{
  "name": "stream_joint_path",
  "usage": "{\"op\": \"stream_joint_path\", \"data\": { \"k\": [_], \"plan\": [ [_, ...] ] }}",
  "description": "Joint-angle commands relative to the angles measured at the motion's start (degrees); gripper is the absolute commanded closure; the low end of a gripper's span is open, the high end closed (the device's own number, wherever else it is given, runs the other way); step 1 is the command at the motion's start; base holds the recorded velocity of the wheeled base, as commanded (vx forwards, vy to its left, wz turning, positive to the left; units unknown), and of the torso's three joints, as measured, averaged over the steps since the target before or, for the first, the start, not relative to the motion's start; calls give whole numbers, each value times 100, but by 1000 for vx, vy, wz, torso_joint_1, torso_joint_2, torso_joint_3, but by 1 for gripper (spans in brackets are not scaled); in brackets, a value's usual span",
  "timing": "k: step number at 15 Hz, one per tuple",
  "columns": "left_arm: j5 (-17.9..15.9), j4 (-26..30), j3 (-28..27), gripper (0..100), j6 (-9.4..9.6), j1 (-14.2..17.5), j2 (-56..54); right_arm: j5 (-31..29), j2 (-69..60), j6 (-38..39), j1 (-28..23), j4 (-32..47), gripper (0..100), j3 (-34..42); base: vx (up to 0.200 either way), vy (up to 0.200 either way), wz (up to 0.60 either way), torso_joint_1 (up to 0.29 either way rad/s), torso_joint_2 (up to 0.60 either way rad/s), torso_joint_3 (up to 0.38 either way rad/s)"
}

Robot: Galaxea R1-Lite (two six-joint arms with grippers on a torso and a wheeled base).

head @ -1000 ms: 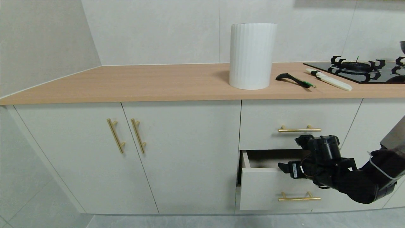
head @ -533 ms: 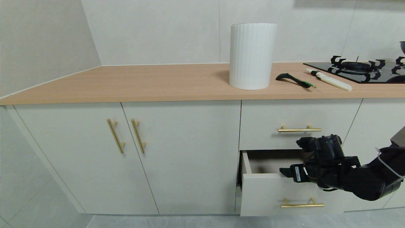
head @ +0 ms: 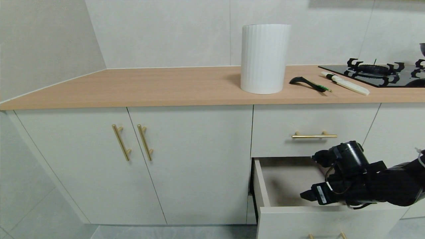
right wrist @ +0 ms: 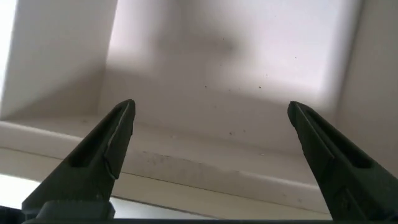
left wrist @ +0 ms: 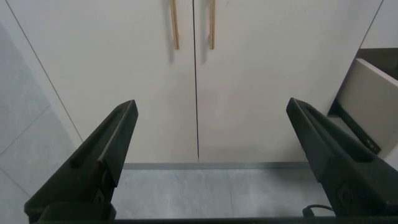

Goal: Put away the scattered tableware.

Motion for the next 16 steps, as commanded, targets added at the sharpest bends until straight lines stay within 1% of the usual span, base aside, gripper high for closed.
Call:
{"op": "stream_joint_path", "data": {
  "k": [1,4,7,9,10,11,13,16],
  "plan": [
    [2,-5,0,0,0,1,7,71,-268,-165,35,267,0,-17,0,0,0,0,0,0],
    [2,-5,0,0,0,1,7,88,-470,-490,149,1154,0,-87,0,0,0,0,0,0],
    [2,-5,0,0,0,1,7,88,-611,-526,254,1488,0,-105,0,0,0,0,0,0],
    [2,-5,0,0,0,1,7,88,-708,-631,325,1945,0,-175,0,0,0,0,0,0],
    [2,-5,0,0,0,1,7,88,-708,-631,325,1945,0,-175,0,0,0,0,0,0],
    [2,-5,0,0,0,1,7,88,-804,-903,369,2429,0,-184,0,0,0,0,0,0],
    [2,4,0,0,0,1,7,79,-901,-1079,509,2903,0,-184,0,0,0,0,0,0],
    [2,-5,0,0,0,1,7,44,-980,-1132,676,3158,0,-166,0,0,0,0,0,0]
  ]
}}
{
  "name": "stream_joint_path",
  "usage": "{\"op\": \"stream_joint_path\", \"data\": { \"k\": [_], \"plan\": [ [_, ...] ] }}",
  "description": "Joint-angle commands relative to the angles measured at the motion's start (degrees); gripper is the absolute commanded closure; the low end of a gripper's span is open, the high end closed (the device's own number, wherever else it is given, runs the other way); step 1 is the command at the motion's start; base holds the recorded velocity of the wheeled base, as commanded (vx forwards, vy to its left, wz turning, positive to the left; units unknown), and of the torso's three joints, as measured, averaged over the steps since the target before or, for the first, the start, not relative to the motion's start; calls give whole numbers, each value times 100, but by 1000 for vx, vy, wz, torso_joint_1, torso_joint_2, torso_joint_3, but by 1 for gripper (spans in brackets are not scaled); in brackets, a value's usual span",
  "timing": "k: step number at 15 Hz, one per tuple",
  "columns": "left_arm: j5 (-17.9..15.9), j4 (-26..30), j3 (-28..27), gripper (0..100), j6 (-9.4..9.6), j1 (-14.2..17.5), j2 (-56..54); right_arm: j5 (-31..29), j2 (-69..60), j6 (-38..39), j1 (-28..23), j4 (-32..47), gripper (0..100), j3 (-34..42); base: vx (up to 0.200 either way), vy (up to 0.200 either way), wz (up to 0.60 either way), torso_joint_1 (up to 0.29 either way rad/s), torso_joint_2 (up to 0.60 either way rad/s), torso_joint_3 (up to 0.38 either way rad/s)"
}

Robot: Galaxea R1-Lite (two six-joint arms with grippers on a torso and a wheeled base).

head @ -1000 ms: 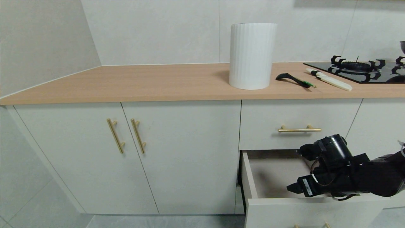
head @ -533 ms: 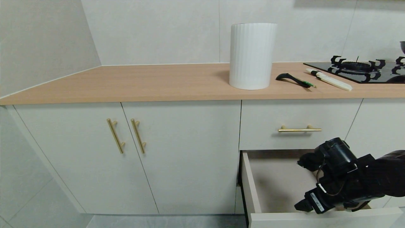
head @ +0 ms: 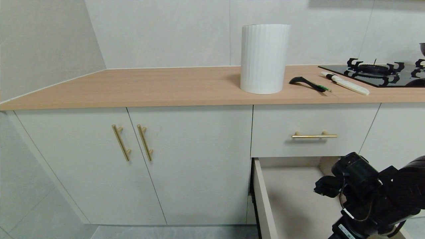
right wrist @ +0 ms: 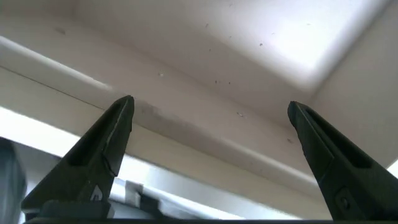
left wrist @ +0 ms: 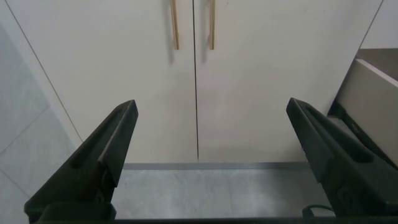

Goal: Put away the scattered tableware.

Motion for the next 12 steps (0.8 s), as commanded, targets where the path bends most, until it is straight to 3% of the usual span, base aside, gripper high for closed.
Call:
{"op": "stream_joint_path", "data": {
  "k": [1,5,8,12],
  "plan": [
    [0,6,0,0,0,-1,7,-13,-76,8,51,-16,0,2,0,0,0,0,0,0],
    [0,6,0,0,0,-1,7,-31,-76,131,51,-60,0,-174,0,0,0,0,0,0],
    [0,-2,0,0,0,-1,7,-4,-155,781,7,-157,0,-516,0,0,0,0,0,0],
    [0,-2,0,0,0,-1,7,-39,-366,1379,-81,-904,0,-587,0,0,0,0,0,0]
  ]
}}
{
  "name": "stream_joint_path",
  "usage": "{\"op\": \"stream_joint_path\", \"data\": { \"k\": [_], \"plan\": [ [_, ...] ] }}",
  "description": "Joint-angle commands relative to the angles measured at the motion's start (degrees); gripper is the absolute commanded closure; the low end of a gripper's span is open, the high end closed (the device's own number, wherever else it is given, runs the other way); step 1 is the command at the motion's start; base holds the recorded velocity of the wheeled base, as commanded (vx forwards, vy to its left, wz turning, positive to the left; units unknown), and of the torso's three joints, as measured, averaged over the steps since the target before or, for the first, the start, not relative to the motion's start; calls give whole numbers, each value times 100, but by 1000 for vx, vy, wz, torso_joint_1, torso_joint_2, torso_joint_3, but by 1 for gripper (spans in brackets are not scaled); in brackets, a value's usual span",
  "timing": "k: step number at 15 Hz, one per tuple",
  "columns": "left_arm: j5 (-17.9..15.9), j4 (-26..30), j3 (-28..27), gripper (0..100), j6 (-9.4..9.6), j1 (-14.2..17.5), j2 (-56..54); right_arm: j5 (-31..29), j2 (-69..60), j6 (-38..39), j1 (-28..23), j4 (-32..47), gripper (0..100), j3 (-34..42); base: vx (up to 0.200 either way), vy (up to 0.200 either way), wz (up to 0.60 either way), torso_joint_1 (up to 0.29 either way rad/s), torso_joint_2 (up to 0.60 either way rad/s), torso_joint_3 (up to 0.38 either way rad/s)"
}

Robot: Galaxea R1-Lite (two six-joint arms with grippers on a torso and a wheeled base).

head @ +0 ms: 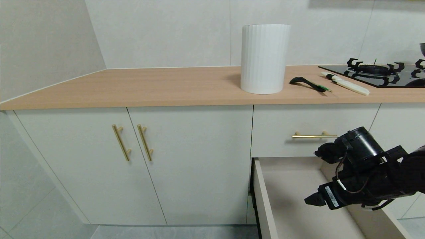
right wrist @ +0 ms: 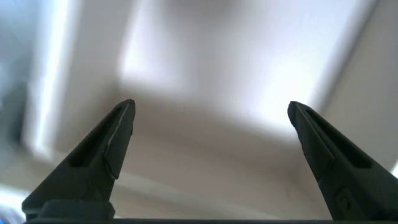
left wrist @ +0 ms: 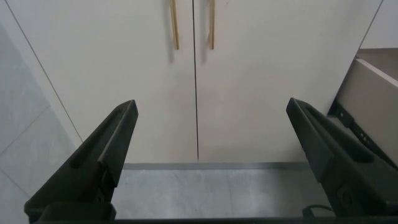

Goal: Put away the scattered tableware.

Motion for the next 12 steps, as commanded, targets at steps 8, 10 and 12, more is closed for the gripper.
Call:
{"op": "stream_joint_path", "data": {
  "k": [8,10,12],
  "plan": [
    [0,4,0,0,0,1,7,-21,-358,3,-114,-408,0,36,0,0,0,6,-41,-30],
    [0,-5,0,0,0,1,7,-21,-358,3,-114,-408,0,45,0,0,0,88,-220,-271],
    [0,-5,0,0,0,1,7,-30,-358,3,-114,-408,0,45,0,0,0,129,-430,-315]
  ]
}}
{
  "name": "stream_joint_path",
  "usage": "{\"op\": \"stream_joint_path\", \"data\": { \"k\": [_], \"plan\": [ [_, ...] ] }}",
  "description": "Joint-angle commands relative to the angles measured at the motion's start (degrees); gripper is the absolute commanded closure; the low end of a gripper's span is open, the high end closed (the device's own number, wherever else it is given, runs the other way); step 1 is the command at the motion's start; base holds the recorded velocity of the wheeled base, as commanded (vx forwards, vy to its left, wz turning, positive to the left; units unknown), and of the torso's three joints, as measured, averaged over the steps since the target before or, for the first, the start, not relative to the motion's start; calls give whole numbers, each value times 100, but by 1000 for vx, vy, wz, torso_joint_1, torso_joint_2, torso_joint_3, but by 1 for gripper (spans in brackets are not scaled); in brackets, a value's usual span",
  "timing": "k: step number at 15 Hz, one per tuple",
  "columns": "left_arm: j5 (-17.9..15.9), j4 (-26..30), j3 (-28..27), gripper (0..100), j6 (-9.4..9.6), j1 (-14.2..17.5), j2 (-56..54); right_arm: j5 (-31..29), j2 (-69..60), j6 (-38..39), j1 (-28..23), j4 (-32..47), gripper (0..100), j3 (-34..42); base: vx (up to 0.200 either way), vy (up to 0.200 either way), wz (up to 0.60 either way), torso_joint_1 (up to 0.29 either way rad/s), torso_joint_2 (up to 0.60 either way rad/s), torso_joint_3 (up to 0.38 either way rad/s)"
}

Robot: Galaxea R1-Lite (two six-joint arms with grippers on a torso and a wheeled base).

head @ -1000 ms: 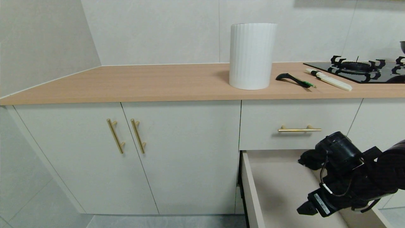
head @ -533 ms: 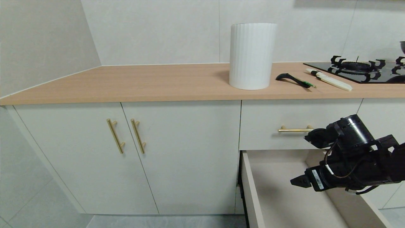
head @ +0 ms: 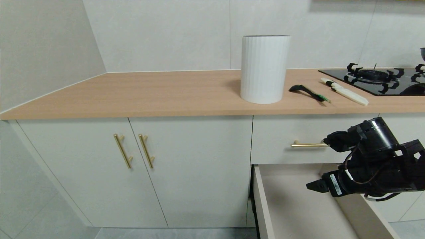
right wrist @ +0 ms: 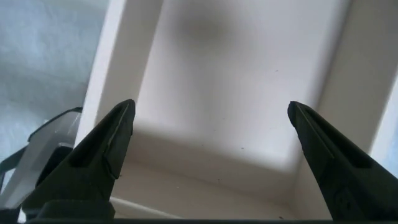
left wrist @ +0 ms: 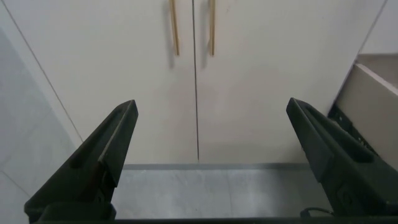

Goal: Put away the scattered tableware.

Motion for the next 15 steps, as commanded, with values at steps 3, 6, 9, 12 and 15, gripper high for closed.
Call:
{"op": "stream_joint_path", "data": {
  "k": [3,6,9,12,15],
  "plan": [
    [0,-5,0,0,-2,1,7,-6,-6,0,4,8,0,10,0,0,0,136,-509,-302],
    [0,4,0,0,-2,1,7,-120,-6,0,4,8,0,10,0,0,0,176,-474,-300],
    [0,4,0,0,-2,1,7,-120,-15,0,4,8,0,1,0,0,0,186,-474,-289],
    [0,4,0,0,-2,1,7,-226,-15,0,4,-97,0,1,0,0,0,198,-478,-292],
    [0,4,0,0,-2,1,7,-393,223,-44,4,-1029,0,-139,0,0,0,97,-220,-131]
  ]
}}
